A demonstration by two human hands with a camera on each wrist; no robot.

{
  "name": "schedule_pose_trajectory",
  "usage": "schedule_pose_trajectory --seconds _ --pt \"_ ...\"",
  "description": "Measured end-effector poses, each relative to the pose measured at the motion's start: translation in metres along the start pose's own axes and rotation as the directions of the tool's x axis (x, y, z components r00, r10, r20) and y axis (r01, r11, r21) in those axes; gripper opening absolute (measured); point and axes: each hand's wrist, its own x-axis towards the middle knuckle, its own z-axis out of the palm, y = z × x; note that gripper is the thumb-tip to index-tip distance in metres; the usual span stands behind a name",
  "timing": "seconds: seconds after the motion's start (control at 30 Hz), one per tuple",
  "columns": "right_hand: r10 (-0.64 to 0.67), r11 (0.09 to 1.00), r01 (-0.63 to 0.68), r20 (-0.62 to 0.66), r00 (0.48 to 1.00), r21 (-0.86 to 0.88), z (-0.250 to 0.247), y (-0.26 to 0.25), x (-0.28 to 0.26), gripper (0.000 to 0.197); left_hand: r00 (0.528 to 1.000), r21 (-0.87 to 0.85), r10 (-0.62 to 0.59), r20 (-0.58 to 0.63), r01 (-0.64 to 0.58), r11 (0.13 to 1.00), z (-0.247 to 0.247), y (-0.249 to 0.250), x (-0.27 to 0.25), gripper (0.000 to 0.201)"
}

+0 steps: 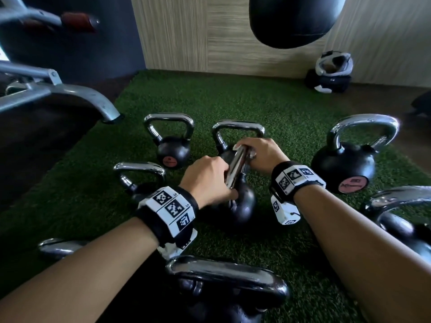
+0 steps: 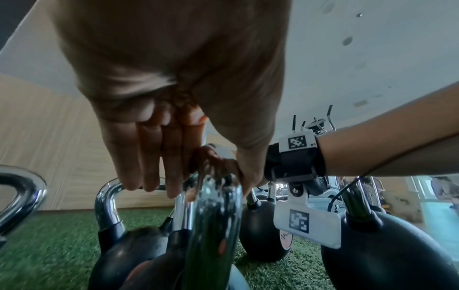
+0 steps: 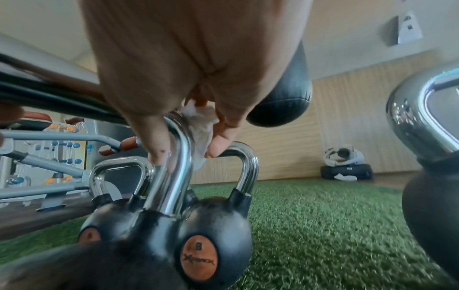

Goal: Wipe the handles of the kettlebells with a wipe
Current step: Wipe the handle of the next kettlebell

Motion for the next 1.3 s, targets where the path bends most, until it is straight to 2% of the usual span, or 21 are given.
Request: schedule_pose_trajectory --seconds 0.1,0.17,0.2,0.3,0.4,0.57,0.73,0.8,0.87,0.93,1.07,1.17,1.3 --pt "0.039 0.997 -0.039 0.006 0.999 -0.063 -0.004 0.003 0.000 0.022 0.997 0.155 -0.006 0.080 -0.006 0.988 -0.013 -0.002 0.005 0.045" --pt "0.106 0.994 -0.107 -0.027 0.994 -0.035 -0.007 0.008 -0.010 0.014 0.988 0.249 0.019 0.153 -0.057 0.967 -0.029 -0.009 0.013 0.062" --pt "0.145 0.989 -0.146 -0.058 0.988 -0.009 -0.008 0.012 -0.017 0.014 0.981 0.277 0.043 0.188 -0.095 0.956 -0.039 -0.012 0.016 0.065" --pt "0.217 0.976 -0.212 -0.110 0.970 0.057 -0.015 0.015 -0.043 0.027 0.962 0.370 0.092 0.257 -0.186 0.910 -0.059 -0.018 0.025 0.069" --pt "0.275 0.959 -0.262 -0.126 0.953 0.110 -0.016 0.007 -0.068 0.032 0.967 0.449 0.105 0.231 -0.201 0.871 -0.063 -0.021 0.034 0.072" --pt "0.319 0.943 -0.299 -0.141 0.937 0.143 -0.013 -0.002 -0.082 0.031 0.975 0.292 0.085 0.205 -0.143 0.946 -0.056 -0.026 0.028 0.061" --pt "0.345 0.930 -0.316 -0.147 0.927 0.189 -0.015 -0.006 -0.082 0.033 0.984 0.233 0.091 0.154 -0.126 0.964 -0.049 -0.027 0.025 0.040" --pt "0.350 0.930 -0.325 -0.141 0.926 0.172 -0.014 -0.008 -0.083 0.029 0.981 0.208 0.078 0.176 -0.114 0.971 -0.050 -0.027 0.024 0.046" --pt "0.390 0.917 -0.376 -0.105 0.915 0.133 -0.017 -0.008 -0.084 0.028 0.974 0.223 0.034 0.224 -0.085 0.971 -0.053 -0.025 0.017 0.064" --pt "0.435 0.898 -0.420 -0.127 0.891 0.131 -0.026 -0.011 -0.090 0.025 0.974 0.231 -0.007 0.225 -0.046 0.972 -0.057 -0.025 -0.003 0.069" --pt "0.424 0.895 -0.364 -0.239 0.873 0.258 -0.056 -0.030 -0.121 0.012 0.981 0.039 -0.060 0.187 0.054 0.998 -0.073 -0.037 -0.068 0.044" --pt "0.403 0.878 -0.321 -0.189 0.896 0.355 -0.074 -0.051 -0.154 0.011 0.966 -0.117 -0.127 0.223 0.156 0.981 -0.073 -0.051 -0.118 0.035" --pt "0.395 0.832 -0.285 -0.148 0.907 0.476 -0.087 -0.076 -0.191 0.014 0.940 -0.172 -0.213 0.268 0.264 0.949 -0.056 -0.068 -0.154 0.045"
